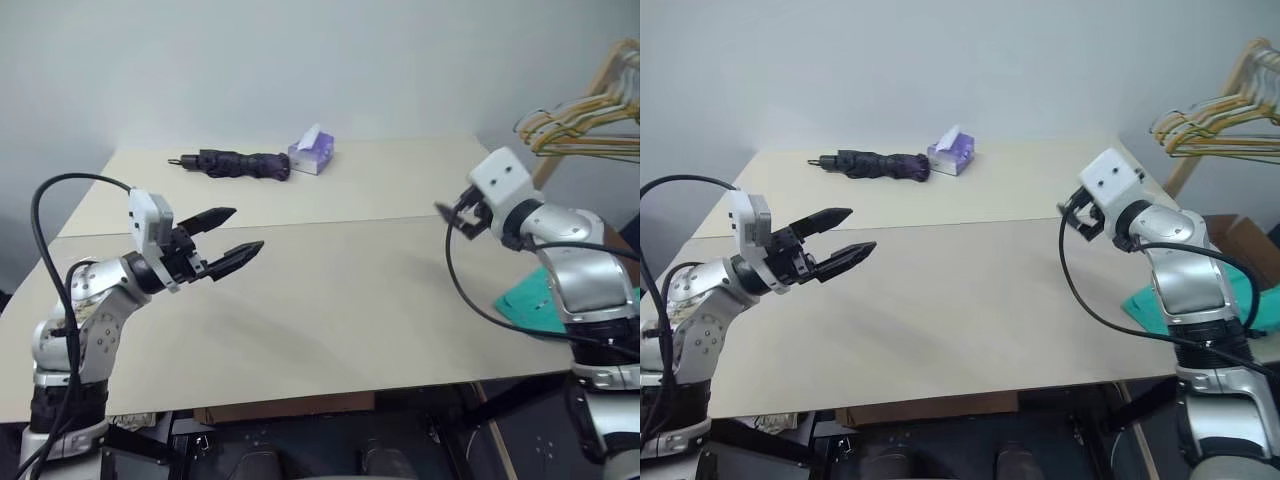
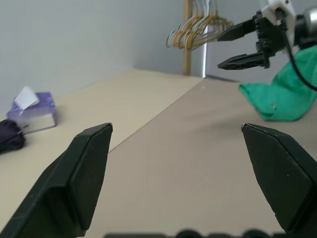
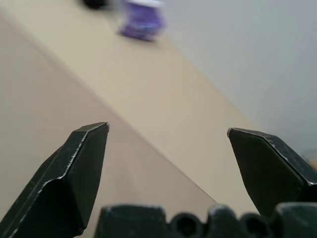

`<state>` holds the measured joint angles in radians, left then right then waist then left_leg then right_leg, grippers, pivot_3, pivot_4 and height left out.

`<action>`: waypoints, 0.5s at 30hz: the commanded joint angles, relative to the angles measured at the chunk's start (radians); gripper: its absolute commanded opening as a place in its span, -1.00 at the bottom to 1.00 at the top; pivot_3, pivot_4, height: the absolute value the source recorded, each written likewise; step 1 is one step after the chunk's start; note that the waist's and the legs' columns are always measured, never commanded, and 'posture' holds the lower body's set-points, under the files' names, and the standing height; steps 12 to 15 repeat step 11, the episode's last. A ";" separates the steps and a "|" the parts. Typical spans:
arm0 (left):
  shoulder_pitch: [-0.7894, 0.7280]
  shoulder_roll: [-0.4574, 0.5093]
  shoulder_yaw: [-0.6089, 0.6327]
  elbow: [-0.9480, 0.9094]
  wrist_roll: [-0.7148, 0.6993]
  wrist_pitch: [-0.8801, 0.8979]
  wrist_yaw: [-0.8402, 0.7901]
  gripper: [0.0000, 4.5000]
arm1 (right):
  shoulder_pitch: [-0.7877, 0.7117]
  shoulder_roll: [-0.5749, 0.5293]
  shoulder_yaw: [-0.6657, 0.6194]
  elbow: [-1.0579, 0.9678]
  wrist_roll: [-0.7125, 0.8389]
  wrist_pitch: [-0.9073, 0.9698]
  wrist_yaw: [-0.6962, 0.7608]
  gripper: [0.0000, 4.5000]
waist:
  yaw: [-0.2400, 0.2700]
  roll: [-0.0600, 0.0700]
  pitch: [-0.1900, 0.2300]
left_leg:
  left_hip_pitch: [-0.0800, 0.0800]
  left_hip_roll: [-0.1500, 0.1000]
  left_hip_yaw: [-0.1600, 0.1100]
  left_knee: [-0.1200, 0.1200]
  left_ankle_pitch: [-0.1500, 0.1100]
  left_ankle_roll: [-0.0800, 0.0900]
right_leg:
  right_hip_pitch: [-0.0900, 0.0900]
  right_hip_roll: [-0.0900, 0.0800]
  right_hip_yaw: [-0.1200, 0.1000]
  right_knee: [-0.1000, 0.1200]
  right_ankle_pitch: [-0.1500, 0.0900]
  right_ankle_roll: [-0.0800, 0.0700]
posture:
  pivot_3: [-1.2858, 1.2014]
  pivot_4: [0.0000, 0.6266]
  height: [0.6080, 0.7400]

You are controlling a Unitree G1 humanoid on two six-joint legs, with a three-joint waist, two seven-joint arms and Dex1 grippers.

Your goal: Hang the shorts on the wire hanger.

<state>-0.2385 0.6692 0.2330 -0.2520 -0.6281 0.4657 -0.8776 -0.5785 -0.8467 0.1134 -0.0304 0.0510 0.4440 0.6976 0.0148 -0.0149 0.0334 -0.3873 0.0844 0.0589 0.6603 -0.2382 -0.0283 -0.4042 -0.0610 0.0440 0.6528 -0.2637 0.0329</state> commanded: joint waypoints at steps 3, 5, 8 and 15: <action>0.003 0.016 -0.033 -0.040 0.054 0.005 0.045 1.00 | 0.044 -0.061 0.034 -0.017 -0.038 -0.112 0.130 0.99 | 0.028 -0.001 0.000 | 0.000 0.000 0.000 0.001 0.000 0.000 | 0.000 0.000 0.000 0.000 0.000 0.000 | 0.15 -1.00 1.00; -0.007 0.013 -0.038 -0.035 0.057 0.009 0.052 1.00 | 0.065 -0.062 0.049 -0.016 -0.066 -0.118 0.135 0.99 | 0.034 -0.001 0.000 | 0.000 0.000 0.000 0.001 0.000 0.000 | 0.000 0.000 0.000 0.000 0.000 0.000 | 0.16 -1.00 1.00; -0.028 0.014 -0.053 -0.023 0.069 0.019 0.057 1.00 | 0.069 -0.047 0.065 -0.017 -0.109 -0.120 0.117 0.99 | 0.036 -0.002 0.000 | -0.001 0.000 0.000 0.001 0.000 0.000 | -0.001 0.000 0.000 0.000 0.000 -0.001 | 0.15 -1.00 1.00; -0.042 0.022 -0.065 0.001 0.093 0.039 0.071 1.00 | 0.070 -0.032 0.064 -0.044 -0.128 -0.098 0.109 0.99 | 0.036 -0.002 0.000 | -0.001 0.000 0.000 0.001 0.000 0.000 | -0.001 0.001 0.000 0.000 0.000 -0.001 | 0.14 -1.00 1.00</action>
